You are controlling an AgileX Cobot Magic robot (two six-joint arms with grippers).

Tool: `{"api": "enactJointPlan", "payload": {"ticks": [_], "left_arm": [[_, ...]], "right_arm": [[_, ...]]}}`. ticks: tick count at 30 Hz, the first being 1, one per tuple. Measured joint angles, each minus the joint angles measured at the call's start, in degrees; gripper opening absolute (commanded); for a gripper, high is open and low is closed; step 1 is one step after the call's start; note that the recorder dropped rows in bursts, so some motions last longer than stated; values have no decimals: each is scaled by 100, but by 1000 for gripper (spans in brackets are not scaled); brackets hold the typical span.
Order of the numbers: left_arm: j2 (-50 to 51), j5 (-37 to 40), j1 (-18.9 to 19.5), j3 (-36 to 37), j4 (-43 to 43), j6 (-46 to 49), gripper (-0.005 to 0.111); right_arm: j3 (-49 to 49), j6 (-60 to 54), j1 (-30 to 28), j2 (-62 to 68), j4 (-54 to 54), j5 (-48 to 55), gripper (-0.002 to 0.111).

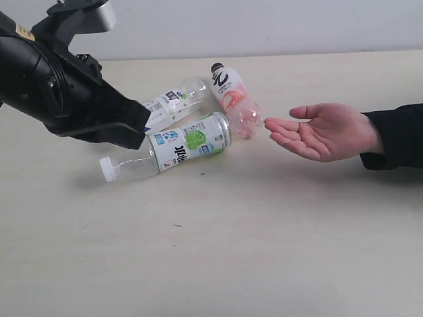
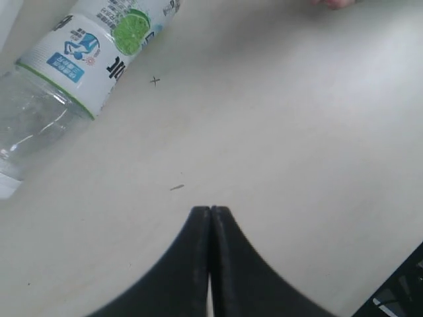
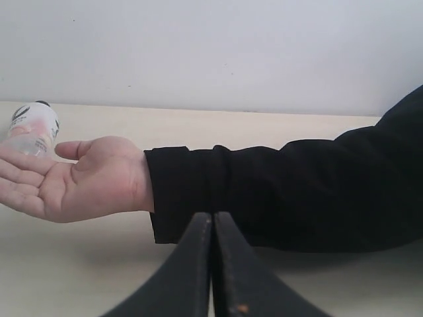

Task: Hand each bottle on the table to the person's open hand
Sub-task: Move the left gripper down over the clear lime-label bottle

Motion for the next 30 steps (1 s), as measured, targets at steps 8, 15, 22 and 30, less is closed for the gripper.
{"api": "enactJointPlan", "payload": {"ticks": [8, 15, 22, 30], "left_arm": [[0, -152, 0, 0, 193, 139, 0], [368, -348, 105, -348, 637, 1116, 0], [1872, 1335, 234, -2090, 1208, 1141, 0], [3118, 2136, 247, -3493, 1706, 1513, 0]], "right_arm": [[0, 0, 0, 0, 0, 0, 0], [0, 0, 0, 0, 0, 0, 0], [0, 0, 0, 0, 0, 0, 0], [0, 0, 0, 0, 0, 0, 0]]}}
